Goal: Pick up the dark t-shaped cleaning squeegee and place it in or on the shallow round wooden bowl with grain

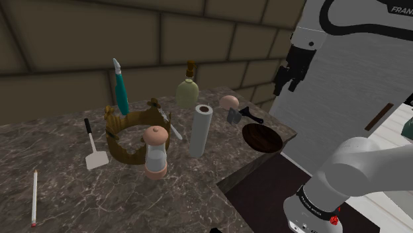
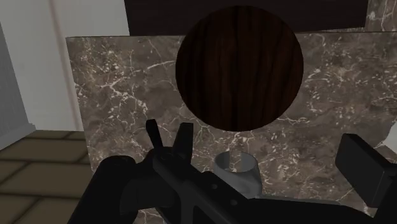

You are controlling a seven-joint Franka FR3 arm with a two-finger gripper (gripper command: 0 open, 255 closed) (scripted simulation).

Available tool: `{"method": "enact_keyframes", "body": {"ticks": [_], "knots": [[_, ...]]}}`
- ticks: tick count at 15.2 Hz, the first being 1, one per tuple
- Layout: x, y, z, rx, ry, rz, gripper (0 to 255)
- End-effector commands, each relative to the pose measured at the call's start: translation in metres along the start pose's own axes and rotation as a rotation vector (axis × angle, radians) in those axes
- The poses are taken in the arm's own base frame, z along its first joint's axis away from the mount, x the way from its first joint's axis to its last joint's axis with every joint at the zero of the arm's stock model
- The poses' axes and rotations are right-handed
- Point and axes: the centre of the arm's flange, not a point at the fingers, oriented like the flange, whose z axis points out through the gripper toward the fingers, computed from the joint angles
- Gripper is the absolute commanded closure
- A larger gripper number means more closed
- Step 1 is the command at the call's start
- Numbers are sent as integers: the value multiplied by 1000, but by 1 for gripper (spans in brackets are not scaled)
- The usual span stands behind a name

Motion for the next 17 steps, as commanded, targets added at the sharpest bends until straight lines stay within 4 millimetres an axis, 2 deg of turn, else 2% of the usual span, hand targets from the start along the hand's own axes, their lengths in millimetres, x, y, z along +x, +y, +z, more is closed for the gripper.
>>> {"method": "enact_keyframes", "body": {"ticks": [1, 17], "knots": [[0, 0, 0, 0, 0, 0, 0], [127, 88, 150, 19, -35, -98, 0]]}}
